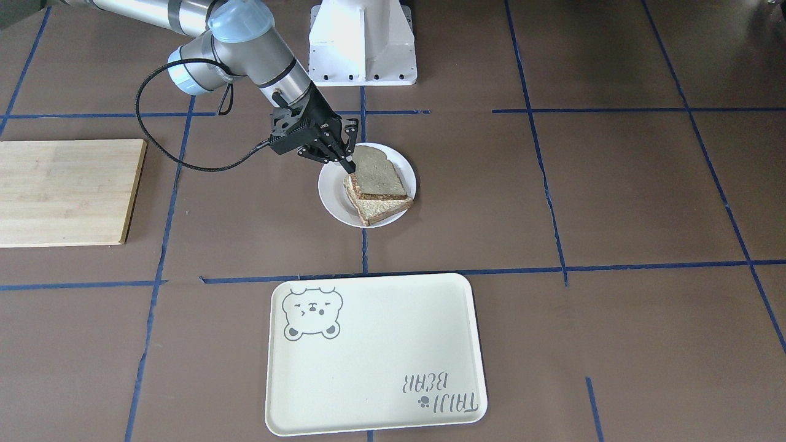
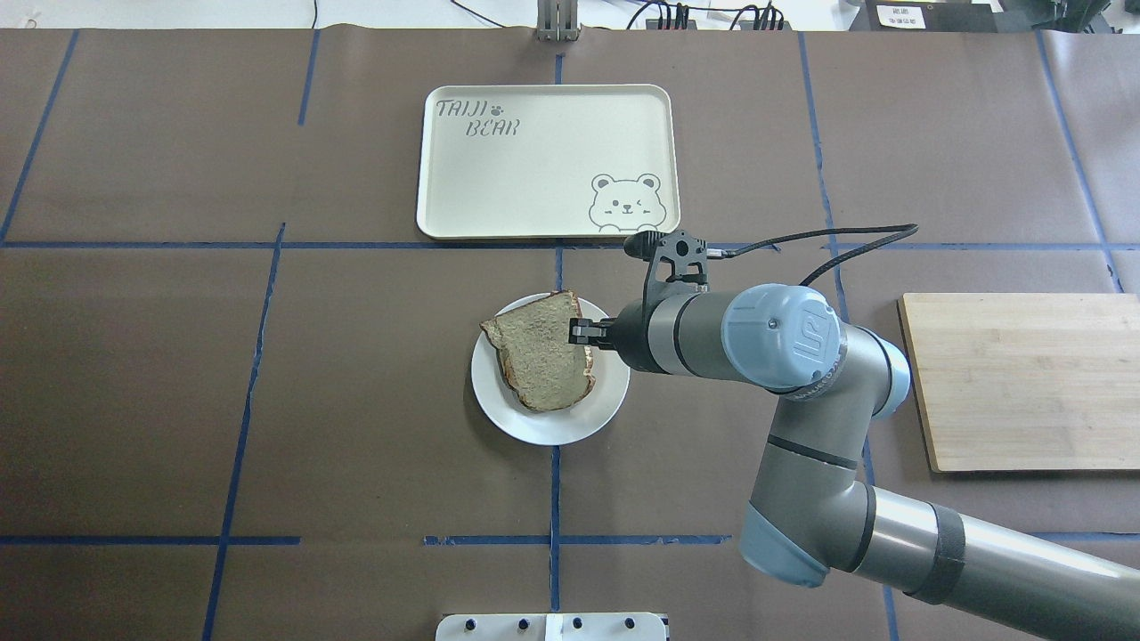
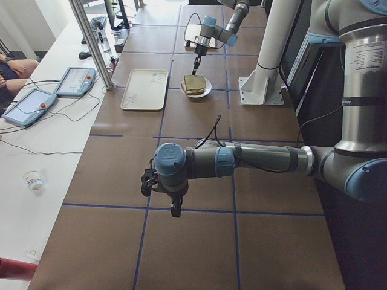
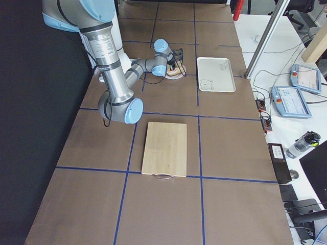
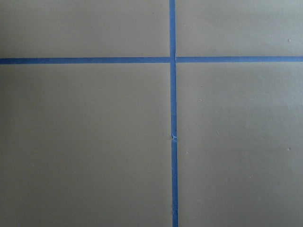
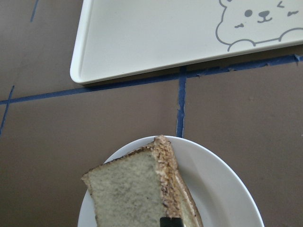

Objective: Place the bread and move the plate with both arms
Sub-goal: 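Lower the bread onto the egg toast and open the right gripper, then withdraw the right arm away while the left arm reaches toward the plate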

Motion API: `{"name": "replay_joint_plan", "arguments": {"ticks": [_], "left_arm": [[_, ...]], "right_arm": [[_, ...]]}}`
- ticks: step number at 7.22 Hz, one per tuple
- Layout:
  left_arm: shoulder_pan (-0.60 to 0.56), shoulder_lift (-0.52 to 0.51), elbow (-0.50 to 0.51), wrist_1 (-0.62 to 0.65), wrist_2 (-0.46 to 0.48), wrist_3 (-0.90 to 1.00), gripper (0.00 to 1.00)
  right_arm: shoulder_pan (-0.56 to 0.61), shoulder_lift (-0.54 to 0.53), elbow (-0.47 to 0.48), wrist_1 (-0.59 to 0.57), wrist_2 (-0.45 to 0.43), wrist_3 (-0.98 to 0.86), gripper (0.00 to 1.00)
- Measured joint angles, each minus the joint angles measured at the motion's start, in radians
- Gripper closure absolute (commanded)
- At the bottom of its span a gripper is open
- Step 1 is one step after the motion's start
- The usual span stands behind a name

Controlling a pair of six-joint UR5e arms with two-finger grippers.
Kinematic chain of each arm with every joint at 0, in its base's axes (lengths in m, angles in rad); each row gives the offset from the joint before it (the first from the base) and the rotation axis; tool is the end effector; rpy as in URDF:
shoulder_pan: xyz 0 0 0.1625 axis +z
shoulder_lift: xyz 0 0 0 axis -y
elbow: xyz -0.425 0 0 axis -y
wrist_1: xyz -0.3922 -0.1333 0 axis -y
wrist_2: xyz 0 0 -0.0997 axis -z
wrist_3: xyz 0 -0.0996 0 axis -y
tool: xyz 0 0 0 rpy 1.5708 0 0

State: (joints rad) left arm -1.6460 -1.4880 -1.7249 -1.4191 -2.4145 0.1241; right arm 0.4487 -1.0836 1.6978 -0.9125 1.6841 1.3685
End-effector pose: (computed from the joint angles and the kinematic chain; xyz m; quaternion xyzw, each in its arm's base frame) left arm -0.0925 -0.4444 0.6321 0.0042 0.4107 0.0058 0.9117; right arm -0.5267 -0.3891 0.2458 0.1466 -0.5766 0.0653 0.8011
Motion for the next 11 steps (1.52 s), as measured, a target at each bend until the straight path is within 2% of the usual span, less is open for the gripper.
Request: {"name": "replay_joint_plan", "arguments": {"ticks": [3,4,5,7,8,9,10,11], "left_arm": [[0.0,-0.006,-0.005,-0.003,-0.003,-0.002,0.0],[0.002,-0.007,-0.021,-0.006,-0.017,-0.004,0.0],[0.008,-0.008,-0.049,-0.011,-0.041,-0.017,0.0],[0.058,-0.009,-0.118,-0.092,-0.137,-0.182,0.0],[0.108,-0.009,-0.146,-0.207,-0.169,-0.364,0.0],[0.178,-0.011,-0.158,-0.377,-0.182,-0.6,0.0],[0.257,-0.022,-0.157,-0.55,-0.173,-0.832,0.0],[0.347,-0.047,-0.152,-0.696,-0.125,-1.047,0.0]], "right_arm": [[0.014,0.009,-0.016,-0.005,0.0,0.009,0.0],[0.04,0.012,-0.011,-0.029,0.024,0.006,0.0],[0.087,0.014,0.006,-0.091,0.075,0.001,0.0],[0.216,0.005,0.081,-0.323,0.201,-0.098,0.0],[0.28,-0.004,0.127,-0.476,0.235,-0.226,0.0],[0.335,-0.015,0.162,-0.617,0.251,-0.369,0.0],[0.387,-0.033,0.183,-0.718,0.266,-0.496,0.0],[0.448,-0.069,0.195,-0.773,0.299,-0.617,0.0]]}}
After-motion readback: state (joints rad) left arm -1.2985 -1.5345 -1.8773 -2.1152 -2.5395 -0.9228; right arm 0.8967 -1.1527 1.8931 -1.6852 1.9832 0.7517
